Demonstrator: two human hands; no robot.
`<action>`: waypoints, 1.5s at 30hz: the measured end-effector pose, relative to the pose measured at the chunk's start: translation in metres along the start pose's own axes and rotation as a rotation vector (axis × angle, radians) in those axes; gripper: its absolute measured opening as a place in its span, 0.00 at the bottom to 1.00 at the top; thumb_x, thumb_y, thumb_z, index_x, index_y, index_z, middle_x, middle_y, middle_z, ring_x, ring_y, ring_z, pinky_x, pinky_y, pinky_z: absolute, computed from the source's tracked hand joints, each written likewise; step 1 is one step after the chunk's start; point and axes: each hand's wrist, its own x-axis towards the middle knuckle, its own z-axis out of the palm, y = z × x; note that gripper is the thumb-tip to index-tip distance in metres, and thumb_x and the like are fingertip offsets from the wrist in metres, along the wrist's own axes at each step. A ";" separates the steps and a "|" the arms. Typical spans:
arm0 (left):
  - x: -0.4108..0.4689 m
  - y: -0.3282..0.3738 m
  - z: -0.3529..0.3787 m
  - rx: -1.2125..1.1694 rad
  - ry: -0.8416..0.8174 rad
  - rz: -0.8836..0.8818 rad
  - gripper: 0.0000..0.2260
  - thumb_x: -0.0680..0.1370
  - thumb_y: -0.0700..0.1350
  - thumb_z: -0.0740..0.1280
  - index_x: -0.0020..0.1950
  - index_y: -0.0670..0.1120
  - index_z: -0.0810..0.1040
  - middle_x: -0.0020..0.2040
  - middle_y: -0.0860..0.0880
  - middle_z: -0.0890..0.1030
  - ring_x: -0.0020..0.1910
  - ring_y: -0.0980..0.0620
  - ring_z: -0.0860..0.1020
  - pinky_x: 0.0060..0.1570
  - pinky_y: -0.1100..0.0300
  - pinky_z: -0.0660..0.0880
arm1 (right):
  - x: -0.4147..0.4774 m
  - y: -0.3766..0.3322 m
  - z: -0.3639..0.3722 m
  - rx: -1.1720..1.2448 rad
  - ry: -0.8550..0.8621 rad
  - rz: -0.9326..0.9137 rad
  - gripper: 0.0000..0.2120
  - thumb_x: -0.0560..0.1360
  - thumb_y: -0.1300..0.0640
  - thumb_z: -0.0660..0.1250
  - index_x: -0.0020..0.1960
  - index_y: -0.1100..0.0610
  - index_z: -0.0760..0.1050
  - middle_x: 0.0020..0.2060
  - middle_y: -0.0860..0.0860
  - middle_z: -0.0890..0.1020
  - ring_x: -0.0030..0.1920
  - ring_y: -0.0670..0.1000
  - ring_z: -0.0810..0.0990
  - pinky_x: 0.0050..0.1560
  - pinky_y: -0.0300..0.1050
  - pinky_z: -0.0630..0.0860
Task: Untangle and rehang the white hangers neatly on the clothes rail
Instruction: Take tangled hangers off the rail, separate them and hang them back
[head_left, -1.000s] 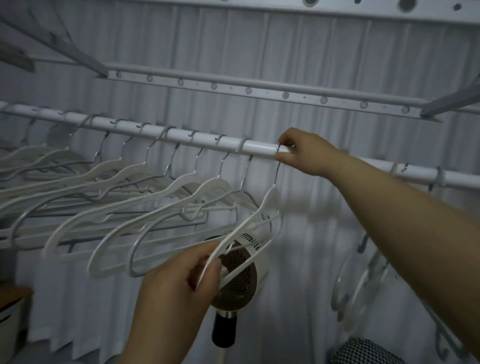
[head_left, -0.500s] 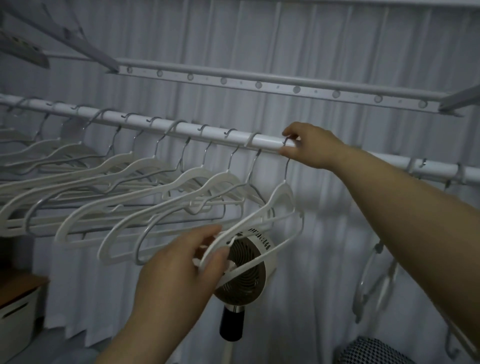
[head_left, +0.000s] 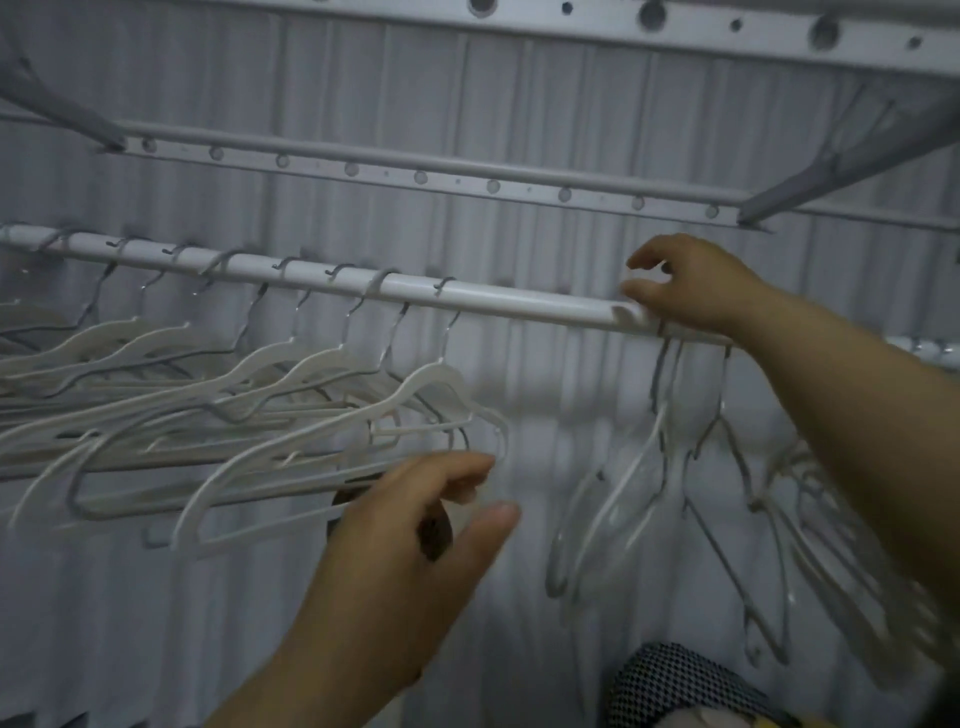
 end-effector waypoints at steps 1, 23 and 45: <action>-0.003 0.003 0.011 -0.016 -0.033 -0.022 0.15 0.56 0.66 0.58 0.40 0.66 0.72 0.52 0.72 0.72 0.46 0.66 0.76 0.44 0.78 0.70 | -0.005 0.010 -0.003 0.013 -0.015 0.033 0.21 0.75 0.51 0.63 0.65 0.58 0.70 0.65 0.55 0.73 0.64 0.56 0.72 0.63 0.48 0.67; -0.020 0.000 0.043 -0.244 0.004 -0.342 0.10 0.73 0.42 0.68 0.31 0.47 0.81 0.27 0.52 0.83 0.31 0.52 0.78 0.44 0.49 0.77 | -0.015 0.018 0.010 -0.020 -0.072 0.020 0.17 0.76 0.51 0.62 0.61 0.58 0.72 0.59 0.58 0.77 0.59 0.59 0.73 0.59 0.50 0.68; -0.015 -0.039 -0.036 -0.281 0.053 -0.288 0.16 0.75 0.33 0.63 0.34 0.50 0.79 0.25 0.53 0.81 0.25 0.64 0.76 0.29 0.72 0.74 | 0.016 -0.074 0.042 -0.033 -0.141 -0.078 0.19 0.75 0.48 0.63 0.64 0.54 0.70 0.59 0.53 0.77 0.59 0.55 0.74 0.60 0.48 0.66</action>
